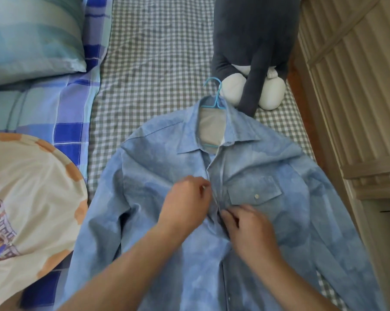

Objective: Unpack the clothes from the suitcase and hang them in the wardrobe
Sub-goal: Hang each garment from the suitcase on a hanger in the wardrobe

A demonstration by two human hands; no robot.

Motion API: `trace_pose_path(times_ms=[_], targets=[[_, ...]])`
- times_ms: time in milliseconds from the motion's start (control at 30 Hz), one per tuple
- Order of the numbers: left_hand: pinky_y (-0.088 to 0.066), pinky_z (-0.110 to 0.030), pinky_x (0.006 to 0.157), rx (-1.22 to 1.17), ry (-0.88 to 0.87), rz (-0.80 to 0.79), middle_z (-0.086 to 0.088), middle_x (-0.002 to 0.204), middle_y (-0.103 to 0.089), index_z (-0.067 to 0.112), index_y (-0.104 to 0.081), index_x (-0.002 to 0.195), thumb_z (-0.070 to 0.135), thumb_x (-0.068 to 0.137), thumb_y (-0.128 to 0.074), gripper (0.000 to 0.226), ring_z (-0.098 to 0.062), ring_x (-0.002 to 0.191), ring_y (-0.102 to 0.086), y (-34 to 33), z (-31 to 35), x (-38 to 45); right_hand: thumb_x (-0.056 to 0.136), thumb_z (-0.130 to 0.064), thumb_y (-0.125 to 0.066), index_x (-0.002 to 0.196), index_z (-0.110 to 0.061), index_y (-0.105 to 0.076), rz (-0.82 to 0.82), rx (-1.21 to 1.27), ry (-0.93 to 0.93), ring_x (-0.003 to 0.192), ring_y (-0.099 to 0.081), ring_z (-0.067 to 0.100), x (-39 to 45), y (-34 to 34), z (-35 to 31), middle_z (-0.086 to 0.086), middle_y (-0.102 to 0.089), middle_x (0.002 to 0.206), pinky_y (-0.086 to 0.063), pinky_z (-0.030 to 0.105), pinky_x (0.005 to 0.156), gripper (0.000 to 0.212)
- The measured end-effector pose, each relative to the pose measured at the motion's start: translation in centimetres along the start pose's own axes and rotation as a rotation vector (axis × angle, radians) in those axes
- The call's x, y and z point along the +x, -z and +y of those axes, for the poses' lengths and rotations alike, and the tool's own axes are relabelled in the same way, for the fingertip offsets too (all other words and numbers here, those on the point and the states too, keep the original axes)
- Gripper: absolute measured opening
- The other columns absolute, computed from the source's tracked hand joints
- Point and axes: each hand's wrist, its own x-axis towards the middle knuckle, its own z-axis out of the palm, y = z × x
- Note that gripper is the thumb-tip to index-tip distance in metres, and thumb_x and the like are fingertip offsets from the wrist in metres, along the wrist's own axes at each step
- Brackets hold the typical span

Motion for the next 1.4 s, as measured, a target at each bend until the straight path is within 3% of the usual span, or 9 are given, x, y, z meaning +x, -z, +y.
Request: trace_pose_path(times_ms=[67, 133, 300, 433, 533, 667, 833, 1033, 1400], targets=[[-0.049, -0.046, 0.093, 0.128, -0.105, 0.142, -0.009, 0.121, -0.058, 0.022, -0.064, 0.128, 0.023, 0.092, -0.063, 0.036, -0.032, 0.109, -0.057, 1.5, -0.1, 4.7, 0.093, -0.043, -0.058, 0.083, -0.02, -0.064, 0.2, 0.14, -0.057, 0.08, -0.06, 0.024, 3.0, 1.2, -1.3, -0.001, -0.061, 0.082, -0.043, 0.034, 0.07, 0.026], [-0.04, -0.049, 0.105, 0.386, -0.236, 0.041, -0.01, 0.142, -0.043, 0.027, -0.048, 0.146, 0.031, 0.088, -0.07, 0.062, -0.035, 0.127, -0.042, 2.4, -0.3, 9.4, 0.088, -0.047, -0.066, 0.091, -0.02, -0.054, 0.204, 0.242, -0.127, 0.085, -0.057, 0.021, 6.5, 1.8, -3.4, -0.002, -0.061, 0.089, -0.041, 0.034, 0.073, 0.03], [-0.03, -0.039, 0.108, 0.794, -0.573, -0.181, 0.002, 0.126, -0.061, 0.026, -0.073, 0.109, 0.034, 0.09, -0.058, 0.025, -0.025, 0.126, -0.048, 3.6, -0.5, 15.1, 0.086, -0.039, -0.066, 0.112, -0.008, -0.053, 0.009, 0.102, -0.329, 0.11, -0.058, 0.035, 10.7, -2.1, -5.7, 0.012, -0.062, 0.117, -0.045, 0.039, 0.084, 0.041], [-0.036, -0.034, 0.094, 0.505, -0.384, -0.172, 0.004, 0.071, -0.056, 0.02, -0.053, 0.07, 0.038, 0.093, -0.053, 0.028, -0.027, 0.089, -0.058, 5.9, 1.5, 14.6, 0.09, -0.017, -0.067, 0.075, -0.014, -0.059, 0.333, 0.553, -0.297, 0.067, -0.057, 0.014, 9.9, -1.0, -4.6, 0.0, -0.063, 0.07, -0.039, 0.029, 0.061, 0.017], [-0.036, -0.032, 0.066, 0.374, -0.237, -0.307, 0.005, 0.068, -0.051, 0.015, -0.054, 0.074, 0.035, 0.095, -0.063, 0.03, -0.024, 0.077, -0.055, 8.3, 3.0, 14.3, 0.092, -0.017, -0.069, 0.076, -0.016, -0.063, 0.418, 0.775, -0.285, 0.057, -0.049, 0.002, 7.6, 1.4, -4.8, -0.006, -0.06, 0.063, -0.042, 0.017, 0.054, 0.018], [-0.041, -0.021, 0.053, 0.049, -0.05, -0.39, 0.005, 0.071, -0.059, 0.02, -0.057, 0.072, 0.033, 0.093, -0.069, 0.027, -0.006, 0.061, -0.058, 9.9, 4.4, 13.9, 0.093, -0.017, -0.068, 0.086, -0.02, -0.071, 0.476, 0.732, -0.206, 0.069, -0.059, 0.012, 6.6, 2.3, -6.1, -0.006, -0.064, 0.073, -0.05, 0.023, 0.063, 0.008], [-0.048, -0.021, 0.05, -0.261, 0.1, -0.41, 0.0, 0.074, -0.068, 0.013, -0.068, 0.088, 0.03, 0.093, -0.07, 0.019, -0.009, 0.057, -0.062, 9.2, 4.7, 12.8, 0.092, -0.01, -0.068, 0.095, -0.012, -0.077, 0.579, 0.477, -0.12, 0.071, -0.053, 0.007, 7.2, 0.8, -7.0, -0.009, -0.057, 0.078, -0.038, 0.013, 0.066, 0.01], [-0.06, -0.047, 0.092, -0.412, 0.14, -0.474, -0.008, 0.099, -0.078, 0.008, -0.073, 0.106, 0.009, 0.082, -0.082, 0.026, -0.027, 0.096, -0.075, 8.9, 3.5, 11.5, 0.09, -0.01, -0.069, 0.095, -0.013, -0.078, 0.587, 0.401, -0.113, 0.067, -0.053, 0.008, 7.5, 0.7, -7.0, -0.01, -0.056, 0.079, -0.036, 0.013, 0.064, 0.011], [-0.057, -0.05, 0.082, -0.25, 0.059, -0.246, -0.009, 0.082, -0.068, 0.002, -0.064, 0.097, 0.017, 0.077, -0.083, 0.032, -0.021, 0.077, -0.066, 7.6, 3.8, 9.0, 0.085, -0.002, -0.068, 0.073, -0.011, -0.066, 0.589, 0.047, 0.008, 0.06, -0.049, 0.022, 6.6, 1.4, -7.1, -0.001, -0.05, 0.071, -0.032, 0.029, 0.056, 0.015]])
